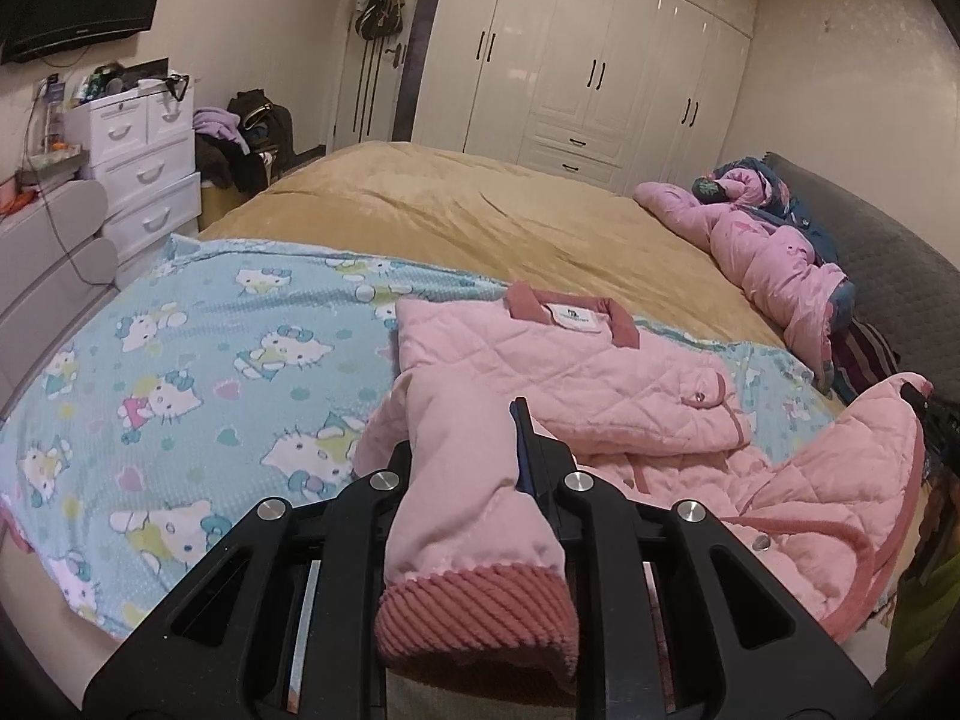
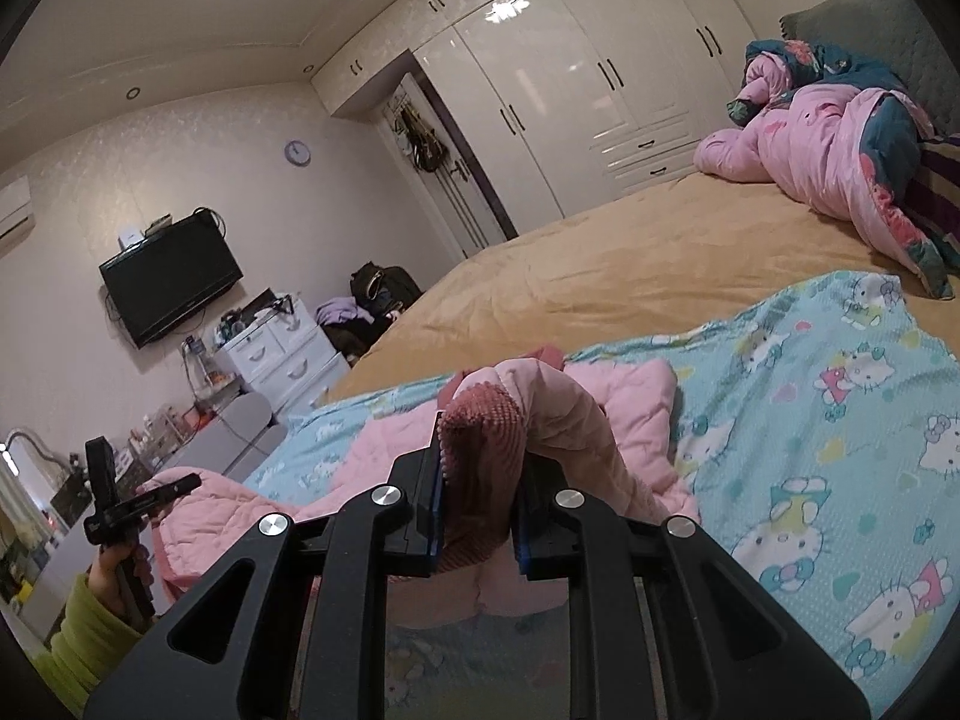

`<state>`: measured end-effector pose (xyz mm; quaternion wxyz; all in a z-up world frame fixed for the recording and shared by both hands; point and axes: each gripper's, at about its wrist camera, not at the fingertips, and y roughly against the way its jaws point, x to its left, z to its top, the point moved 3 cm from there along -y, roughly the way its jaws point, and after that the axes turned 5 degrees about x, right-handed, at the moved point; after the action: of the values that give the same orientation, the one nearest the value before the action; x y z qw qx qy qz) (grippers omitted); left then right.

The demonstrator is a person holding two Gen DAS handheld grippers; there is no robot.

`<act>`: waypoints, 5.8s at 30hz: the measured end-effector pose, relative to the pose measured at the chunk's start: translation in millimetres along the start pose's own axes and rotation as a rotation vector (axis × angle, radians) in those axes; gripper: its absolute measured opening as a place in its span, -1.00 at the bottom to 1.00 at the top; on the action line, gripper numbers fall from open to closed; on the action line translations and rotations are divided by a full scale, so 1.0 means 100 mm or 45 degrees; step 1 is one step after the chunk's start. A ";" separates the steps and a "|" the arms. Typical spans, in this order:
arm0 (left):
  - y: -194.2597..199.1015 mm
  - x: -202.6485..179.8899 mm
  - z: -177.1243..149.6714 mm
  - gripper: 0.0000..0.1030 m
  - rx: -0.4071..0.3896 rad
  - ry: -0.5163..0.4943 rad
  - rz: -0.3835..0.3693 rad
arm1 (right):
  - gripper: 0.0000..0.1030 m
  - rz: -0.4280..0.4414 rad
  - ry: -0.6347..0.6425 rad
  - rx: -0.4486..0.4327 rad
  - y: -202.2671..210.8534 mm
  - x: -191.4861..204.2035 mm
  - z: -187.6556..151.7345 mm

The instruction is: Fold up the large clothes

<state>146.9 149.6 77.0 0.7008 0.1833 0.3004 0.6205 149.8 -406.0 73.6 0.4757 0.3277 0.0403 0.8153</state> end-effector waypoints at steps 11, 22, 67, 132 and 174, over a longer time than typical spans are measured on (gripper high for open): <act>-0.21 -0.07 0.33 -0.77 -0.002 -0.050 0.015 | -0.70 -0.047 -0.017 -0.030 -0.19 -0.13 0.25; -0.48 -0.02 0.60 -0.77 0.002 -0.059 0.028 | -0.70 -0.102 -0.006 -0.032 -0.48 -0.22 0.49; -2.62 0.31 1.02 -0.70 0.326 -0.072 0.209 | 0.77 -0.093 0.005 0.123 -2.29 -0.48 0.78; -3.19 0.70 1.08 -0.76 0.233 -0.042 0.304 | -0.68 -0.719 -0.073 0.369 -3.39 -1.89 0.58; -2.20 0.67 0.81 0.82 0.164 0.007 0.405 | 0.92 -0.437 -0.197 0.213 -2.08 -1.36 0.23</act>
<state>369.4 189.1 -13.4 0.5796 0.2714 0.3089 0.7036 364.3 -407.9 -54.6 0.5803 0.4159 0.1265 0.6887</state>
